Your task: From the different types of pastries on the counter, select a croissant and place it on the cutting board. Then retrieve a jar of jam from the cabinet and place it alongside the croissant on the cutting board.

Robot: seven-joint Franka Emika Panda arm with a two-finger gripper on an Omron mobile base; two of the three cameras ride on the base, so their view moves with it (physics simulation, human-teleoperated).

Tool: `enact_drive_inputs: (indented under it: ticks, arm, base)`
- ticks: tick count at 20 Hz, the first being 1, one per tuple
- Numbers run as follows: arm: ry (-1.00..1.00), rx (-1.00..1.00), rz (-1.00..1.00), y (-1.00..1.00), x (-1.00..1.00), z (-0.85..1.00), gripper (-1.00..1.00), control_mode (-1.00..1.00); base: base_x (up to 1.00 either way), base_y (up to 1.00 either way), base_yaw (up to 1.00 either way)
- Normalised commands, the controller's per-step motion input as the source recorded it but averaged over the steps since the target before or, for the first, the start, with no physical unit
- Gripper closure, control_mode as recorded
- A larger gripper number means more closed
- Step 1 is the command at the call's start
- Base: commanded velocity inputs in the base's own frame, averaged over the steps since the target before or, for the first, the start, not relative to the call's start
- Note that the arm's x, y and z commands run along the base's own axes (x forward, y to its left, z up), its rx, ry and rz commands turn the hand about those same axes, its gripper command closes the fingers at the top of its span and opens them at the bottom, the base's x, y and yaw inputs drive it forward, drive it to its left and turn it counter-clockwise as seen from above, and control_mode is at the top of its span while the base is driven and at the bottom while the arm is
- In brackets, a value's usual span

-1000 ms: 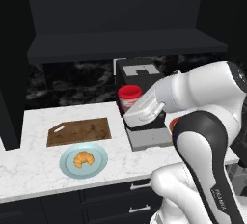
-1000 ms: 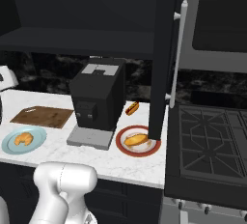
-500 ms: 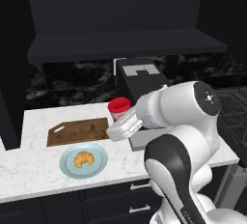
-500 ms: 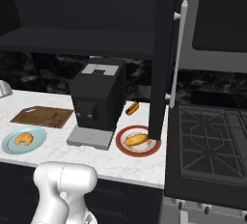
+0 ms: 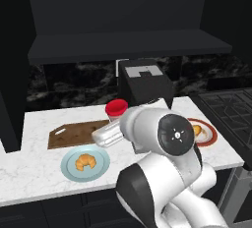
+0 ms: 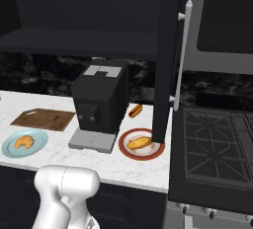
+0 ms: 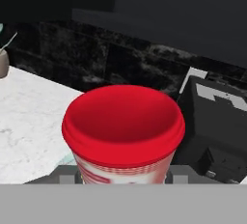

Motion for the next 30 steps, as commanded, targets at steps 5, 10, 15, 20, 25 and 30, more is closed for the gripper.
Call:
enact_drive_inputs:
  ticks: [5, 10, 15, 20, 25, 30]
  arm:
    - [-0.02, 0.00, -0.08, 0.00, 0.03, 0.00, 1.00, -1.00]
    - [-0.10, -0.03, -0.25, 0.00, 0.28, 0.00, 1.00, -1.00]
    - [-0.07, -0.01, -0.24, 0.00, 0.25, -0.01, 1.00, -1.00]
    - [-0.07, 0.00, -0.20, 0.00, 0.22, -0.04, 1.00, -1.00]
    - [-0.10, -0.01, -0.22, 0.00, 0.29, -0.11, 1.00, -1.00]
    - [-0.12, 0.00, -0.24, 0.05, 0.36, -0.12, 1.00, -1.00]
  base:
    - [0.00, 0.00, 0.00]
    - [0.00, 0.00, 0.00]
    - [0.00, 0.00, 0.00]
    - [0.00, 0.00, 0.00]
    - [0.00, 0.00, 0.00]
    - [0.00, 0.00, 0.00]
